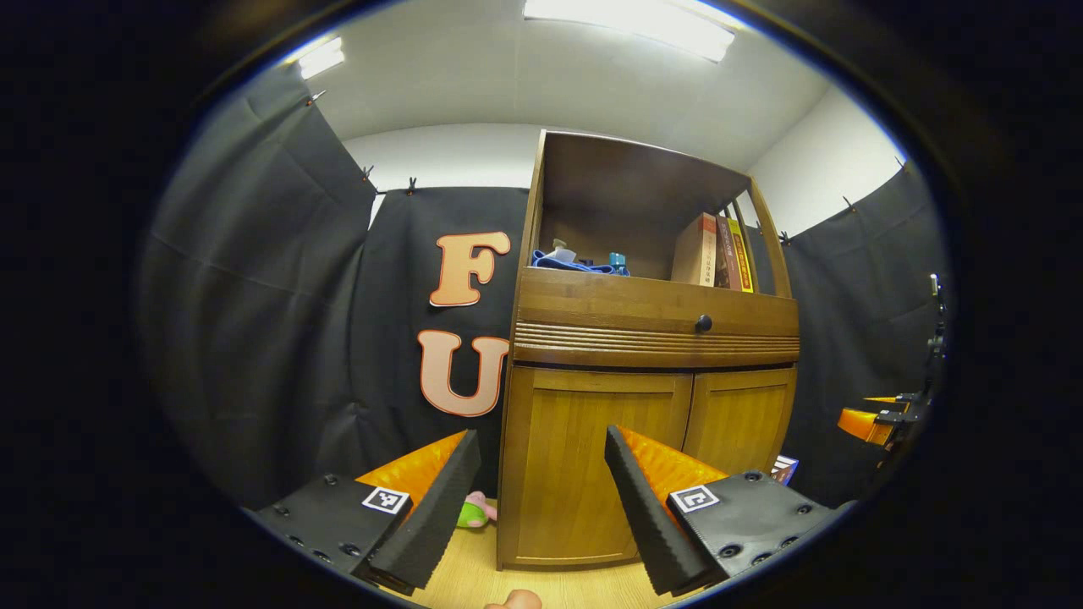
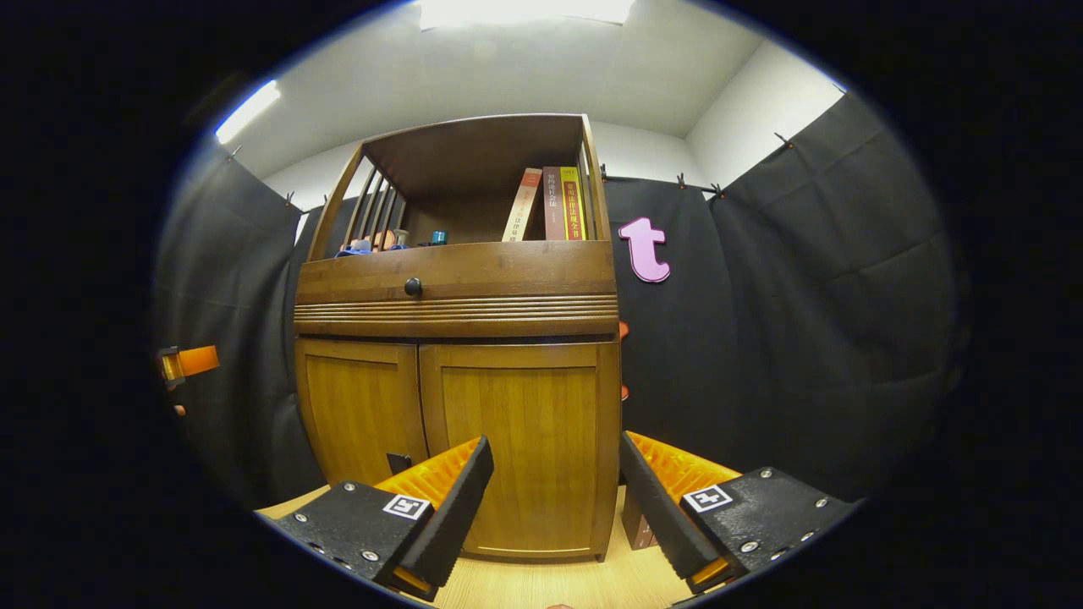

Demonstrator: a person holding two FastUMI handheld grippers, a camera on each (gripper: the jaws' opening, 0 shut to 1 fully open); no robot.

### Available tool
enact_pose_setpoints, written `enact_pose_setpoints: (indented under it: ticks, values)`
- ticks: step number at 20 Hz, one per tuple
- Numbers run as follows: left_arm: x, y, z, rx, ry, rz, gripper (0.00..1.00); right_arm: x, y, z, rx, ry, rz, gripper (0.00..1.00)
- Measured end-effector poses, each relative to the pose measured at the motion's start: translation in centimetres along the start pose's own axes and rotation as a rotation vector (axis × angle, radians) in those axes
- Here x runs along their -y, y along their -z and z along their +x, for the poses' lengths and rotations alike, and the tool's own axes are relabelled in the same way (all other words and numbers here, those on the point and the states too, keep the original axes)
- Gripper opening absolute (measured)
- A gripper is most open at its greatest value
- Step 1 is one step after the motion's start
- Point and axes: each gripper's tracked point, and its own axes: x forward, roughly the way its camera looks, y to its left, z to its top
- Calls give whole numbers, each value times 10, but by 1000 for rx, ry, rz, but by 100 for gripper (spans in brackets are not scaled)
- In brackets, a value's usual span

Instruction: Open the right door of the double-door shoe cabinet with the right hand, and open the left door with the left hand.

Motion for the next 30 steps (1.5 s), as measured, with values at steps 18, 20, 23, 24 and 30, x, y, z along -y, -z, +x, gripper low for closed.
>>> enact_pose_setpoints:
  ticks: [18, 20, 23, 24, 30]
  values:
    - [-11, 1, 1, -9, -35, 10, 94, -43, 58, 28, -71, -70, -10, 93]
    - [-12, 2, 4, -12, -30, 9, 94, -52, 74, 34, -92, -81, -10, 93]
    - [-17, 6, 6, -20, -39, 19, 94, -70, 100, 48, -120, -99, 0, 93]
    - [-19, 6, 7, -23, -43, 23, 96, -77, 107, 50, -127, -108, 6, 93]
    - [-25, 7, 3, -24, -43, 35, 94, -120, 152, 78, -151, -158, -20, 93]
